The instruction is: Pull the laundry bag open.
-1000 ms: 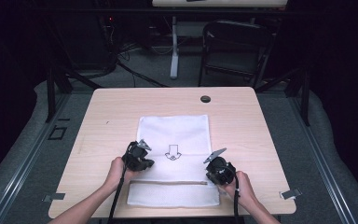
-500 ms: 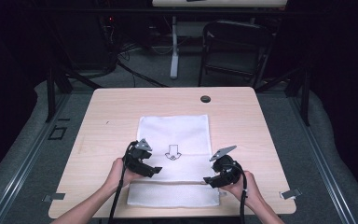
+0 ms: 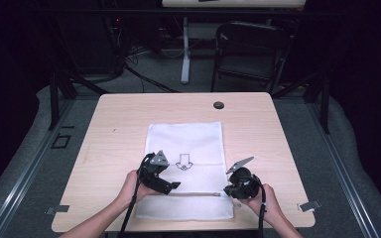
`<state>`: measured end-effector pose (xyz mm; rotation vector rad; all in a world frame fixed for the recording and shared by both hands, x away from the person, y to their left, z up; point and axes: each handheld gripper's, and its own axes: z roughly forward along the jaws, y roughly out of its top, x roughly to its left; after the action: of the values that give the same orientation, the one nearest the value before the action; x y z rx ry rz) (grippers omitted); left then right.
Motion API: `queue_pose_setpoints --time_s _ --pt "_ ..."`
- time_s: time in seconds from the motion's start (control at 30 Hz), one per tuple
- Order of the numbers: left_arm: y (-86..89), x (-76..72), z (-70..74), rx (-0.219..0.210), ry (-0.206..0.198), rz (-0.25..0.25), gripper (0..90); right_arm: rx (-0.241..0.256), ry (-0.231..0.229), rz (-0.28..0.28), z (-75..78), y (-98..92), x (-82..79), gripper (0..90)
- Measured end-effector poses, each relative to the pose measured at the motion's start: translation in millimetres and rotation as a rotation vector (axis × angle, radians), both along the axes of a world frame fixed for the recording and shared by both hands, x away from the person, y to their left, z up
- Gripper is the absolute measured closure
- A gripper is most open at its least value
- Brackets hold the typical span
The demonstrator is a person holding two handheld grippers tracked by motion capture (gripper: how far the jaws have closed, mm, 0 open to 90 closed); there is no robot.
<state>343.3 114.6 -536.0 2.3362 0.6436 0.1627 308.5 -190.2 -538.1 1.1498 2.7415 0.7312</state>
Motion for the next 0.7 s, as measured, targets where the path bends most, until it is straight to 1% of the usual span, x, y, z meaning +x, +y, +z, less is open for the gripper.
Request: queue_pose_setpoints --time_s 0.1,0.17,0.2,0.23,0.27,0.3,0.33,0.37,0.4,0.5,0.57,0.6,0.63,0.67,0.7 --pt "-5.8 -3.0 -0.3 -0.004 0.004 -0.019 18.5 -0.013 0.011 -0.008 -5.1 2.1 1.5 90.0" --pt "-9.5 -4.4 -0.8 -0.015 0.003 -0.027 18.8 -0.02 0.022 -0.012 -9.6 1.5 4.0 90.0" --pt "-11.1 -4.5 -0.8 -0.011 0.0 -0.036 18.8 -0.016 0.025 -0.01 -11.2 1.2 4.8 90.0" --pt "-13.1 -5.1 -1.2 -0.012 -0.005 -0.036 18.8 -0.016 0.024 -0.002 -11.8 0.9 5.8 90.0" --pt "-15.0 -5.4 -1.8 -0.017 0.001 -0.043 18.8 -0.021 0.019 -0.004 -12.7 1.9 5.7 90.0" --pt "-16.9 -5.5 -2.3 -0.016 0.003 -0.051 18.7 -0.02 0.019 0.003 -13.1 3.0 5.6 90.0" --pt "-19.1 -5.8 -2.7 -0.008 0.001 -0.057 18.6 -0.035 0.021 0.006 -13.5 4.1 5.5 90.0" --pt "-21.3 -6.2 -3.6 -0.012 0.006 -0.065 18.4 -0.033 0.022 0.009 -14.5 5.1 5.6 90.0" --pt "-23.4 -6.8 -4.2 -0.012 0.007 -0.071 18.4 -0.041 0.024 0.016 -14.4 5.5 5.9 90.0" --pt "-29.3 -8.5 -5.3 -0.002 0.005 -0.093 19.2 -0.036 0.019 0.015 -14.9 6.2 6.1 90.0" --pt "-32.9 -9.5 -5.7 -0.008 0.003 -0.1 19.9 -0.034 0.018 0.016 -14.8 6.3 6.2 90.0" --pt "-34.8 -9.7 -5.0 0.005 -0.002 -0.101 21.0 -0.032 0.014 0.016 -14.7 6.4 6.2 90.0" --pt "-36.2 -9.7 -5.7 -0.009 0.001 -0.105 22.2 -0.04 0.01 0.022 -13.8 6.1 6.6 90.0" --pt "-37.9 -9.6 -5.8 -0.019 0.006 -0.113 23.2 -0.033 0.01 0.019 -14.1 6.2 6.7 90.0" --pt "-40.7 -10.0 -5.5 -0.01 0.005 -0.116 24.7 -0.036 0.011 0.023 -14.0 6.1 6.8 90.0"
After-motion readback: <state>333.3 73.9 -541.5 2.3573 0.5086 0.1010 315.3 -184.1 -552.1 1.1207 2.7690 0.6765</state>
